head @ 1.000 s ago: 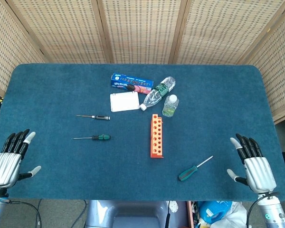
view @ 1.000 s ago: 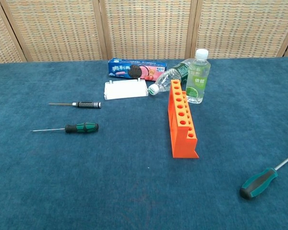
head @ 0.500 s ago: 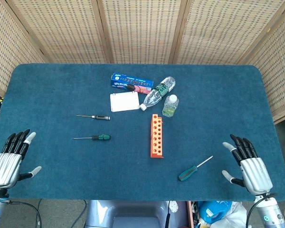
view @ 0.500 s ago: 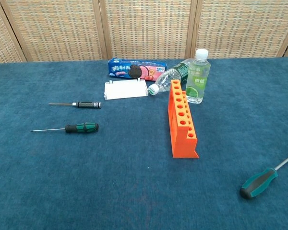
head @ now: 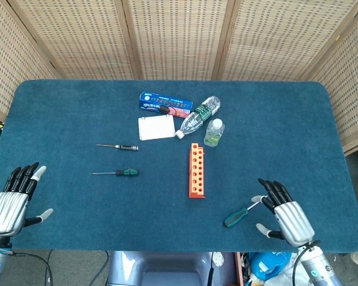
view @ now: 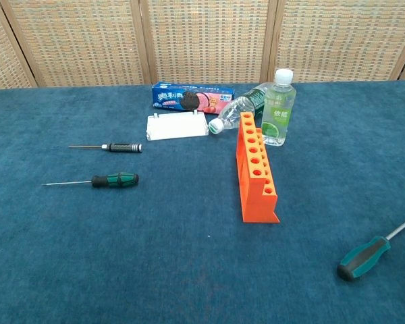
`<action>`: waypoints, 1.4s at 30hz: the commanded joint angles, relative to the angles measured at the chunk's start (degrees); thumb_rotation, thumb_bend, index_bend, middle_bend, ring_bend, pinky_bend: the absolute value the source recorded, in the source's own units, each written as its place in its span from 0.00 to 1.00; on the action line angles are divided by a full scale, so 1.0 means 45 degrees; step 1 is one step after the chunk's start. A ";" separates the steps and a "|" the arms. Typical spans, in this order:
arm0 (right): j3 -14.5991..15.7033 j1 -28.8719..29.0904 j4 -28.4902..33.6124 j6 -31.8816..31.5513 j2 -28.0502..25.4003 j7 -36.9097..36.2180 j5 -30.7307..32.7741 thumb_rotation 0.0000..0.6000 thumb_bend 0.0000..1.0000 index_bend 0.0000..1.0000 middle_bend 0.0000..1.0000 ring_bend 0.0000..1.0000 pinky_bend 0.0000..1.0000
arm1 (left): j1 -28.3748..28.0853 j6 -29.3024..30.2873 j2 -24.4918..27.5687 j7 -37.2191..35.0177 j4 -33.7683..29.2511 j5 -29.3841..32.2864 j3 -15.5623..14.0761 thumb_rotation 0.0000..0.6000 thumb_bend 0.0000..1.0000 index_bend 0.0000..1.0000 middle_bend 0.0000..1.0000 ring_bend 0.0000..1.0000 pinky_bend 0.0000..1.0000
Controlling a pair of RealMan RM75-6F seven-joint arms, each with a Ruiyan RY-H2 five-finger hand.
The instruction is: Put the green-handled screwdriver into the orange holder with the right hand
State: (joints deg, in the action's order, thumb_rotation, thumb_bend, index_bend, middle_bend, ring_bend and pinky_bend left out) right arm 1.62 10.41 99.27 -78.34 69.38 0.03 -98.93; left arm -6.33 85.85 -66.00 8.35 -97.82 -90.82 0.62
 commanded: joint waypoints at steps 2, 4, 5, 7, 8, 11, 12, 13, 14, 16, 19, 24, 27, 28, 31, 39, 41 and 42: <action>-0.0023 0.0511 0.0200 0.0943 0.0720 0.0384 0.0355 1.00 0.19 0.32 0.00 0.00 0.00 | 0.0002 0.0005 0.0026 -0.0088 0.0019 0.0040 0.0023 1.00 0.00 0.00 0.00 0.00 0.00; -0.0011 0.0629 0.0248 0.1238 0.0934 0.0578 0.0524 1.00 0.19 0.33 0.00 0.00 0.00 | -0.0008 -0.0011 0.0030 -0.0117 0.0031 0.0037 0.0024 1.00 0.00 0.00 0.00 0.00 0.00; -0.0012 0.0678 0.0252 0.1356 0.1018 0.0669 0.0601 1.00 0.19 0.33 0.00 0.00 0.00 | -0.0009 -0.0012 0.0029 -0.0124 0.0035 0.0025 0.0019 1.00 0.00 0.00 0.00 0.00 0.00; -0.0020 0.0790 0.0246 0.1600 0.1219 0.0869 0.0759 1.00 0.19 0.34 0.00 0.00 0.00 | -0.0016 -0.0017 0.0028 -0.0134 0.0035 0.0019 0.0021 1.00 0.00 0.00 0.00 0.00 0.00; -0.0019 0.0819 0.0242 0.1662 0.1277 0.0913 0.0800 1.00 0.19 0.35 0.00 0.00 0.00 | -0.0016 -0.0020 0.0028 -0.0135 0.0034 0.0018 0.0018 1.00 0.00 0.00 0.00 0.00 0.00; -0.0003 0.0949 0.0211 0.1921 0.1521 0.1106 0.0938 1.00 0.19 0.37 0.00 0.00 0.00 | -0.0016 -0.0027 0.0016 -0.0127 0.0036 0.0012 0.0009 1.00 0.00 0.00 0.00 0.00 0.00; 0.0000 0.0992 0.0184 0.1995 0.1610 0.1187 0.0969 1.00 0.19 0.37 0.00 0.00 0.00 | -0.0021 -0.0036 0.0009 -0.0123 0.0039 0.0010 0.0008 1.00 0.00 0.00 0.00 0.00 0.00; 0.0003 0.1035 0.0150 0.2073 0.1701 0.1277 0.1006 1.00 0.19 0.37 0.00 0.00 0.00 | -0.0025 -0.0045 0.0006 -0.0115 0.0038 0.0010 0.0006 1.00 0.00 0.00 0.00 0.00 0.00; 0.0005 0.1062 0.0126 0.2127 0.1757 0.1336 0.1038 1.00 0.19 0.37 0.00 0.00 0.00 | -0.0025 -0.0046 0.0003 -0.0107 0.0038 0.0006 0.0003 1.00 0.00 0.00 0.00 0.00 0.00; -0.0007 0.1174 0.0034 0.2358 0.1943 0.1533 0.1206 1.00 0.19 0.37 0.00 0.00 0.00 | -0.0030 -0.0064 -0.0005 -0.0081 0.0033 -0.0003 -0.0008 1.00 0.00 0.00 0.00 0.00 0.00; -0.0042 0.1336 -0.0142 0.2674 0.2125 0.1715 0.1471 1.00 0.19 0.38 0.00 0.00 0.00 | -0.0022 -0.0040 -0.0010 -0.0078 0.0035 -0.0026 -0.0015 1.00 0.00 0.00 0.00 0.00 0.00; -0.0067 0.1502 -0.0445 0.2985 0.2309 0.1767 0.1840 1.00 0.19 0.38 0.00 0.00 0.00 | -0.0024 -0.0040 -0.0017 -0.0089 0.0056 -0.0005 -0.0001 1.00 0.00 0.00 0.00 0.00 0.00; -0.0058 0.1588 -0.0644 0.3106 0.2428 0.1724 0.1948 1.00 0.20 0.38 0.00 0.00 0.00 | -0.0052 -0.0112 -0.0051 -0.0032 0.0076 -0.0010 -0.0022 1.00 0.00 0.00 0.00 0.00 0.00; -0.0051 0.1608 -0.0697 0.3115 0.2458 0.1700 0.1955 1.00 0.20 0.38 0.00 0.00 0.00 | -0.0052 -0.0117 -0.0060 -0.0016 0.0076 -0.0008 -0.0025 1.00 0.00 0.00 0.00 0.00 0.00; -0.0031 0.1649 -0.0809 0.3130 0.2522 0.1652 0.1969 1.00 0.19 0.39 0.00 0.00 0.00 | -0.0049 -0.0113 -0.0068 0.0008 0.0069 -0.0006 -0.0025 1.00 0.00 0.00 0.00 0.00 0.00; 0.0042 0.1780 -0.1189 0.3180 0.2728 0.1462 0.2027 1.00 0.19 0.40 0.00 0.00 0.00 | -0.0045 -0.0114 -0.0085 0.0049 0.0069 -0.0003 -0.0034 1.00 0.00 0.00 0.00 0.00 0.00; 0.0039 0.1829 -0.1294 0.3223 0.2749 0.1403 0.2074 1.00 0.19 0.40 0.00 0.00 0.00 | -0.0044 -0.0108 -0.0083 0.0048 0.0072 0.0009 -0.0026 1.00 0.00 0.00 0.00 0.00 0.00; 0.0036 0.1849 -0.1340 0.3234 0.2762 0.1373 0.2091 1.00 0.19 0.40 0.00 0.00 0.00 | -0.0045 -0.0102 -0.0086 0.0049 0.0078 0.0018 -0.0015 1.00 0.00 0.00 0.00 0.00 0.00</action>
State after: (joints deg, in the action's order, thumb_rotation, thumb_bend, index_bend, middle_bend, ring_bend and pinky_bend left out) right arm 1.79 18.65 93.34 -63.85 81.75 6.30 -89.60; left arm -6.54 85.38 -66.39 8.57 -97.47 -90.74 0.55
